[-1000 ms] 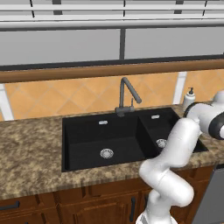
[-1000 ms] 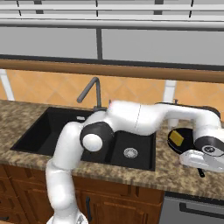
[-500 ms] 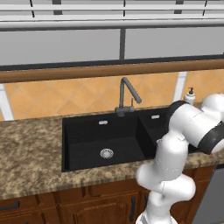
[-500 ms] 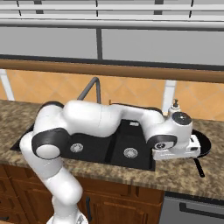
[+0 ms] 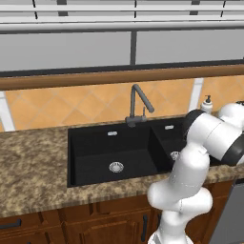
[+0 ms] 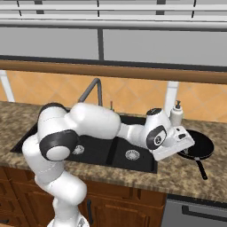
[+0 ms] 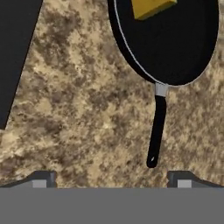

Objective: Pick the pan and sponge and place them into the sink. Then turn on the water.

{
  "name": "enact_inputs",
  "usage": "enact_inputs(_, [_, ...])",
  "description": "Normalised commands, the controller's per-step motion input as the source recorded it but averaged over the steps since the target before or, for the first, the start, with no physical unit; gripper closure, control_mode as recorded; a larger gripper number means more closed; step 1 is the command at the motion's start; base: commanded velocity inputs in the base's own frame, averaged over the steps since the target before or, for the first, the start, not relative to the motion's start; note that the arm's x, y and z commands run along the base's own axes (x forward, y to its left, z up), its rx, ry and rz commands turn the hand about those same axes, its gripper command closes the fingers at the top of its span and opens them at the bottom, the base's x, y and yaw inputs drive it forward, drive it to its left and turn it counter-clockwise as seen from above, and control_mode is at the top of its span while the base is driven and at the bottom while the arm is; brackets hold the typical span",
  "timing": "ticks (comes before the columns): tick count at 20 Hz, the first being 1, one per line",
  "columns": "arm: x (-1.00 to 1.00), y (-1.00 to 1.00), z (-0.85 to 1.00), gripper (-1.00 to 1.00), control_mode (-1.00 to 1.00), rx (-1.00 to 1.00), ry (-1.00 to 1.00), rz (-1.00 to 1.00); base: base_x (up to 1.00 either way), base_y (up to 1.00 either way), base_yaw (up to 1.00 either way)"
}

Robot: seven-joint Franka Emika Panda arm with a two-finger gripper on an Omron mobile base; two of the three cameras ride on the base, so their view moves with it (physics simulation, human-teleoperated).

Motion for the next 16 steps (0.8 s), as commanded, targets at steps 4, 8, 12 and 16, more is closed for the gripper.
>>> enact_inputs(4, [0.14, -0.66, 0.09, -1.00, -1.00, -0.13, 0.22, 0.00, 0.00, 0.00, 0.00])
enact_inputs(8, [0.00, -0.62, 0.00, -1.00, -1.00, -0.07, 0.11, 0.00, 0.00, 0.00, 0.00])
enact_inputs(12, [0.00, -0.35, 0.01, -1.00, -1.00, 0.00, 0.04, 0.00, 0.00, 0.00, 0.00])
enact_inputs(16, [-0.01, -0.40, 0.06, -1.00, -1.00, 0.07, 0.01, 0.00, 0.00, 0.00, 0.00])
